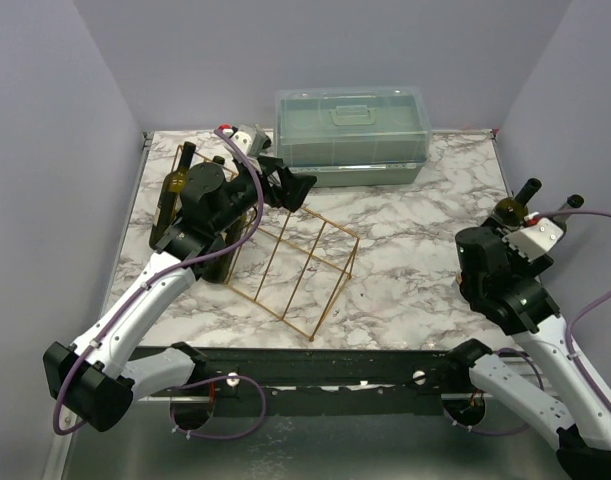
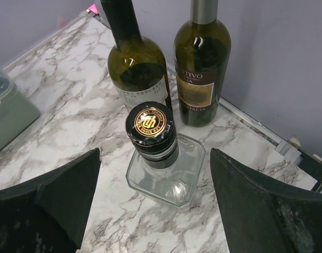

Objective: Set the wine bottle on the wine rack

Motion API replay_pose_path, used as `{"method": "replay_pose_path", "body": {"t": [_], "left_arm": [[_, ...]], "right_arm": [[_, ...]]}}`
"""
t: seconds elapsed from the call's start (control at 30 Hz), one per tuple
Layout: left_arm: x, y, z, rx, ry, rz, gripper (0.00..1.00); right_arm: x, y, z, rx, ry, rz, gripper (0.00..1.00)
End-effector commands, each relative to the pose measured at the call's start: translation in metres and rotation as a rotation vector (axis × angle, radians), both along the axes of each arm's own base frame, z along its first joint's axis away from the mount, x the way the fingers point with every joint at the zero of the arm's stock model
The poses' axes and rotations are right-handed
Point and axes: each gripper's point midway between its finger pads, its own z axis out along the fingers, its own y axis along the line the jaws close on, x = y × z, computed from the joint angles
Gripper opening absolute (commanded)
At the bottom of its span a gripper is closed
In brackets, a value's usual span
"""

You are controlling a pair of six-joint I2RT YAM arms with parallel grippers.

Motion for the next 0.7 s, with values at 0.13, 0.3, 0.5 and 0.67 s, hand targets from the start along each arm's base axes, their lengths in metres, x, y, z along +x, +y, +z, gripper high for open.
{"method": "replay_pose_path", "body": {"t": [0.13, 0.3, 0.5, 0.67], "left_arm": [[-0.005, 0.002, 0.006, 0.004, -0.039, 0.009, 0.99], [-0.008, -0.004, 0.005, 0.001, -0.034, -0.029, 0.99], [-0.011, -0.009, 0.005, -0.003, -0.032, -0.060, 0.99], [-0.012, -0.008, 0.005, -0.003, -0.035, -0.056, 0.99]], "right_arm": [[0.011, -0.004, -0.009, -0.026, -0.040, -0.080, 0.87], [0.015, -0.007, -0.010, -0.036, -0.033, -0.102, 0.81], [0.021, -0.014, -0.018, -0.031, -0.025, -0.131, 0.75], [0.028, -0.016, -0.029, -0.032, 0.022, -0.129, 0.62]]}}
